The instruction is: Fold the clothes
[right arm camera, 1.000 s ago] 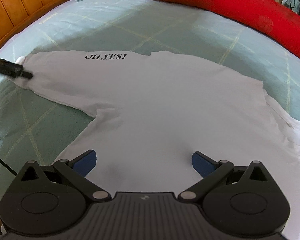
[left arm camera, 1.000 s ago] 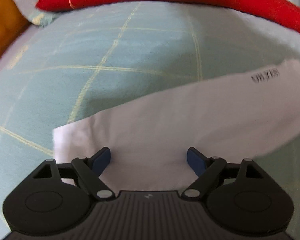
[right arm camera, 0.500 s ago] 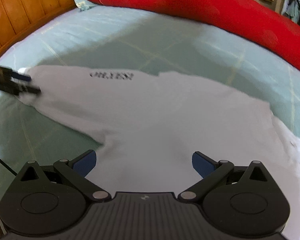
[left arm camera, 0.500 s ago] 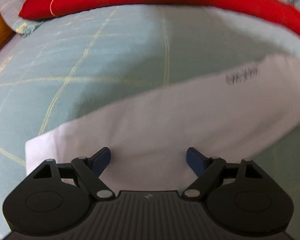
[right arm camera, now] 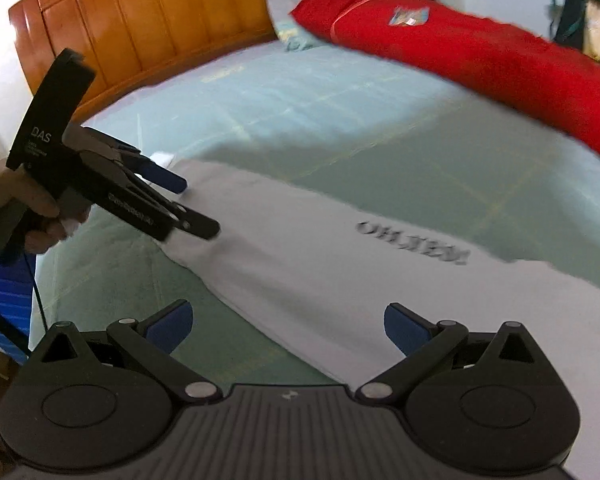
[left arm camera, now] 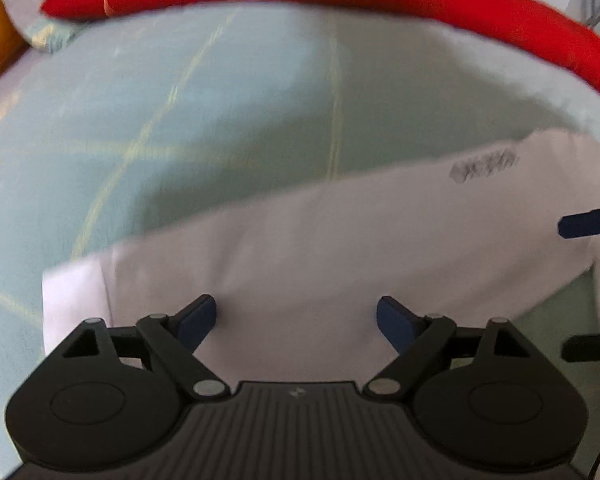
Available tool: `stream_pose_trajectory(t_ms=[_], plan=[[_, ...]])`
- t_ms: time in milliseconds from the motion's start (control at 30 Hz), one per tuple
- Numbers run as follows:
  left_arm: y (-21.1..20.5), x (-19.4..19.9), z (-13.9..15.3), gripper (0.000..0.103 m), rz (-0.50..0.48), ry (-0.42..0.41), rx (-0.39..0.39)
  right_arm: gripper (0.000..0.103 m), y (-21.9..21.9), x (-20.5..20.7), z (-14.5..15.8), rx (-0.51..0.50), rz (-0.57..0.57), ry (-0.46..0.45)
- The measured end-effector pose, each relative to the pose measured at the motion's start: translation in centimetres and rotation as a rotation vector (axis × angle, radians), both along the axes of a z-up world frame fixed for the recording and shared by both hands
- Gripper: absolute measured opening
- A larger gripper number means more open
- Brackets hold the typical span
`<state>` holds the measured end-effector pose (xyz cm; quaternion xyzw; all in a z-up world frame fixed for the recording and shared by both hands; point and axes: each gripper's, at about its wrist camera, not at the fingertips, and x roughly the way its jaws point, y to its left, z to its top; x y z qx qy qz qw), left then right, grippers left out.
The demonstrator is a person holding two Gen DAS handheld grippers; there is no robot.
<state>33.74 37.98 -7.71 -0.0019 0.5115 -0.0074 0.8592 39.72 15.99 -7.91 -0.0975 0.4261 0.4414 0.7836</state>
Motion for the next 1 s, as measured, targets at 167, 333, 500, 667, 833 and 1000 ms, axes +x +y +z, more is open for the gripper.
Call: stream_pose_trajectory(t_ms=[167,333,500,667,833,1000], plan=[[0.9,-1.7,0.4,0.089,0.035,0.034,-0.014,0.103,-1.3,-0.6,-1.3,-0.003,-0.032,0.133],[1.0,-0.2,0.8,0.089,0.055,-0.005,-0.044,0.103,-0.3,0.7,0.3,0.052,-0.047,0.107],[0.8,-1.7,0.0,0.089,0.058,0.049,-0.017,0.103,1.0,0.7,-1.6,-0.013,-0.070,0.175],[0.0,-0.8,1.9,0.088,0.030,0.017,0.001,0.103,-1.8,1.1,0.9,0.019,-0.120,0.152],[-1.1,1.2,1.7,0.089,-0.001,-0.015,-0.003,0.103,-5.3,3.1,0.8,-0.043,-0.288,0.076],[-2.5,1.8,2.0,0.089,0.014,-0.028,0.026,0.103,-7.5,2.9,0.1,-0.036,-0.344,0.128]])
